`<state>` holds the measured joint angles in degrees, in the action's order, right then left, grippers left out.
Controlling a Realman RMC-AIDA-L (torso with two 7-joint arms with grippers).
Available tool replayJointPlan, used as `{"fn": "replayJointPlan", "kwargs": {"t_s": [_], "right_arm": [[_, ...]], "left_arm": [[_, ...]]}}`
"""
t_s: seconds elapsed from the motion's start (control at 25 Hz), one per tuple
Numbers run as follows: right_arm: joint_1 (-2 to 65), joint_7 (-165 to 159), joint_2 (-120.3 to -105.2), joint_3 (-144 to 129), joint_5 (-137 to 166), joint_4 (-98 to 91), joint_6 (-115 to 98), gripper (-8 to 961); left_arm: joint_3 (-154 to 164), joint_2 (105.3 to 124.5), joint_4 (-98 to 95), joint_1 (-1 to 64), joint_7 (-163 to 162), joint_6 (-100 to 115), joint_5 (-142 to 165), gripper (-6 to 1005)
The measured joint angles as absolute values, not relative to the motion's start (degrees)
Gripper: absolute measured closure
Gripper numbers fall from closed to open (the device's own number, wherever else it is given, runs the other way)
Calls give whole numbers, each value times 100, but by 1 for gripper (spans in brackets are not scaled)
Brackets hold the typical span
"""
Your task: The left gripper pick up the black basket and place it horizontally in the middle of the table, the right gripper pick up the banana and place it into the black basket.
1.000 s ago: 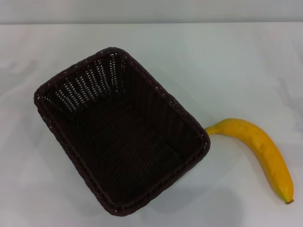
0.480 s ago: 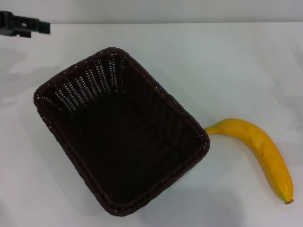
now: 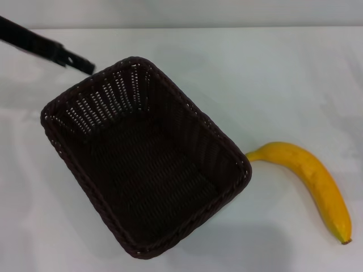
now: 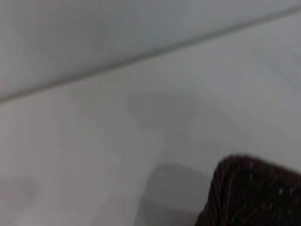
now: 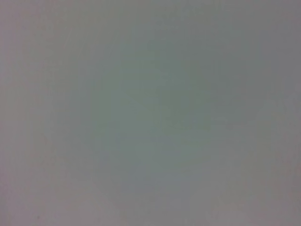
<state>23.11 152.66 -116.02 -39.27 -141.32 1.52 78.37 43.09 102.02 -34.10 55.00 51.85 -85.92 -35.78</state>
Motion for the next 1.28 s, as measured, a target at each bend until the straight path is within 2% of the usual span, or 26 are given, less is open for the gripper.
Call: {"fn": "replayJointPlan", "kwargs": {"t_s": [0.08,0.12,0.16,0.28,0.48,0.64,0.84,1.28], "right_arm": [[2305,15263,-11607,-3937,-14132,181,7846,81],[2308,15263,-11610,-3938,-14132,230,7881,81],[2308,15263,-11610,-3938,-14132,230,7881,81],[2309,15262,-11610,-3938,-14132,264,7945,81],[2295,15260,-11603,-3912,-14132,263,7963,81],[2311,15259,-11596,-3909,-14133,258,7963,81],[2319,15258,-11596,-3898,-14133,241,7944,81],[2388,15258,-11602,-3876,-14135,263,7927,82]], "left_arm": [[4450,10371,-3409,5527,5167,-8431,-3405,163],[4538,10526,-3408,5533,5143,-8269,-3250,164],[4538,10526,-3408,5533,5143,-8269,-3250,165],[4568,10685,-3402,5527,5131,-8020,-3057,167],[4569,10804,-3392,5488,5181,-7863,-3071,170],[4568,10830,-3356,5481,5190,-7769,-3059,173],[4542,10889,-3257,5450,5314,-7630,-3116,385],[4535,10820,-3237,5179,5338,-7673,-3613,605]]}}
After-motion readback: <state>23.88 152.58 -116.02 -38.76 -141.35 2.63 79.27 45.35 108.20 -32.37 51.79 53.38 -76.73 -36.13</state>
